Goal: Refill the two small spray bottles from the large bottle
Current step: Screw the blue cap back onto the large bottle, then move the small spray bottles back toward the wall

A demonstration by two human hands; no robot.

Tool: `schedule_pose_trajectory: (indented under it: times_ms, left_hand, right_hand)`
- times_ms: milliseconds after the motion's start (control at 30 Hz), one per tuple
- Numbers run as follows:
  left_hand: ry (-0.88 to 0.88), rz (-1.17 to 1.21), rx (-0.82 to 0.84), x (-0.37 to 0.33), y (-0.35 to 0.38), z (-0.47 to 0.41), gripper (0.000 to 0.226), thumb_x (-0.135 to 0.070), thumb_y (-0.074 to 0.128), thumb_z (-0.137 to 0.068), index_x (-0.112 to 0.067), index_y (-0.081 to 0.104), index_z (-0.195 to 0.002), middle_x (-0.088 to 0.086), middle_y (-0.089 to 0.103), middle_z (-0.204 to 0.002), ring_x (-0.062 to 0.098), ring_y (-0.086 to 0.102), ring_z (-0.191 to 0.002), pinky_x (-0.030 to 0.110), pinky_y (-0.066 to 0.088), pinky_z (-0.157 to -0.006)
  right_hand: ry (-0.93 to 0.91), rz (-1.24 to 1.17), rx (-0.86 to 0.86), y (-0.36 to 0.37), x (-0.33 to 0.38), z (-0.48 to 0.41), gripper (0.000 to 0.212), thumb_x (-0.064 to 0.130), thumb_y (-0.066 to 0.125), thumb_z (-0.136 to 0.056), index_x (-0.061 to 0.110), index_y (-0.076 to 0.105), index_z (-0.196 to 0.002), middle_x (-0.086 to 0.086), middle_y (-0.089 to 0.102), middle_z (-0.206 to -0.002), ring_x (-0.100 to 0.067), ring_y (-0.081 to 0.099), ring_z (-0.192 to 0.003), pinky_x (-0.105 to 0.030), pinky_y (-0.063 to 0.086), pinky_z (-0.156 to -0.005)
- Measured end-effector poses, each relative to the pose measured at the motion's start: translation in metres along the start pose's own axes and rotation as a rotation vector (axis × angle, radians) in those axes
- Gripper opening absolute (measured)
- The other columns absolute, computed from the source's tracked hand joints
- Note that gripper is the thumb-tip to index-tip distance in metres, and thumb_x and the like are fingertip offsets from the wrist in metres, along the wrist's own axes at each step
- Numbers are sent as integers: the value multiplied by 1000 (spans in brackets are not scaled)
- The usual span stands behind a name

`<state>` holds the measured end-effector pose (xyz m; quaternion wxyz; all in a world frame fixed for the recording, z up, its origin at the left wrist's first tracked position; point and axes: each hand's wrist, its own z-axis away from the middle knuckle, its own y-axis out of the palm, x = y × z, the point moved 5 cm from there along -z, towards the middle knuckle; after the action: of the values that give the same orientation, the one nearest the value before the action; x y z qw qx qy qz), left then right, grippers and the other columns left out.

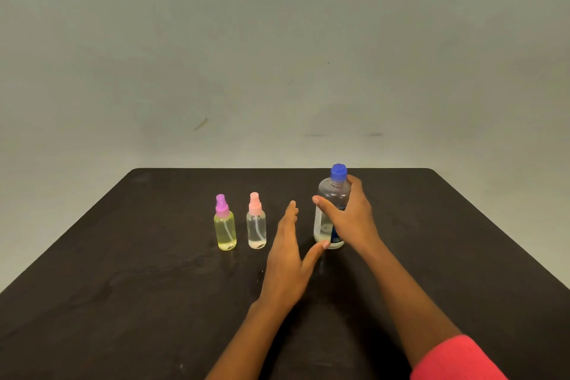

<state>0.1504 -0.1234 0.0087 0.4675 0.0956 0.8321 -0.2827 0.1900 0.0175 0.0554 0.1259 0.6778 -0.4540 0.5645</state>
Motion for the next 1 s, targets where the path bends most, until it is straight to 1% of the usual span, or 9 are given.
schedule_pose_trajectory:
  times_ms: [133,367,500,567,667,733,800,933,1000]
  left_hand:
    - [80,-84,-89,-5,-8,2,71,-34,65,-88,-50,13,-134,-8,34,-150,-5,29,-133,13,26,-105]
    - [231,-131,-422,-4,-44,9,64,-3,70,-82,-23,37,-133,11,50,-137,13,46,-125,7,31,-103]
    - [216,-166,-532,2,-57,10,63,1,72,-79,-13,41,-131,-2,48,-129,7,44,-118,4,29,-100]
    - [172,-169,-561,7,-60,10,67,-1,73,-79,-19,37,-133,2,48,-131,12,43,-122,16,33,-105]
    - [123,-191,-598,12,-66,10,70,-2,72,-79,-18,34,-135,14,46,-136,30,44,-127,50,44,-102]
    - [118,-199,-607,14,-68,10,70,-1,72,-79,-17,34,-135,16,47,-136,34,46,-126,55,44,-99]
    - [137,-192,-602,13,-68,10,67,1,72,-78,-15,37,-133,14,49,-134,30,47,-125,53,46,-99]
    - [269,-171,-537,0,-57,11,59,6,71,-77,-9,45,-128,-3,51,-123,5,46,-115,14,37,-101]
    - [283,-150,-462,-2,-48,11,57,4,71,-78,-14,47,-127,-2,56,-118,5,50,-112,16,40,-98]
  right_hand:
    - [-9,3,-3,0,-3,0,73,32,77,-75,21,35,-134,9,47,-117,-7,47,-105,-22,39,-87]
    - [-21,-1,-24,0,-7,2,78,26,80,-72,22,34,-135,8,48,-121,-9,47,-107,-22,38,-90]
    - [-27,-7,-60,1,-6,5,80,23,80,-72,22,33,-136,10,44,-119,-8,45,-106,-22,37,-90]
    - [-38,-9,-85,1,-7,6,81,22,81,-72,22,32,-136,9,45,-120,-9,46,-107,-22,37,-91]
    - [-49,-20,-100,2,-10,9,83,22,81,-71,24,31,-137,10,44,-122,-9,45,-109,-23,38,-93]
    - [-56,-22,-102,3,-13,11,84,22,81,-71,27,30,-137,11,45,-123,-8,47,-109,-23,39,-93]
    - [-42,-17,-93,3,-19,13,87,23,82,-70,29,27,-138,11,46,-124,-8,48,-109,-24,40,-92]
    - [50,38,-46,6,-36,21,83,27,80,-71,26,30,-137,12,47,-119,-6,48,-108,-20,40,-86]
    - [104,32,-28,9,-48,27,77,27,80,-71,22,35,-133,8,52,-117,-10,52,-109,-17,41,-83]
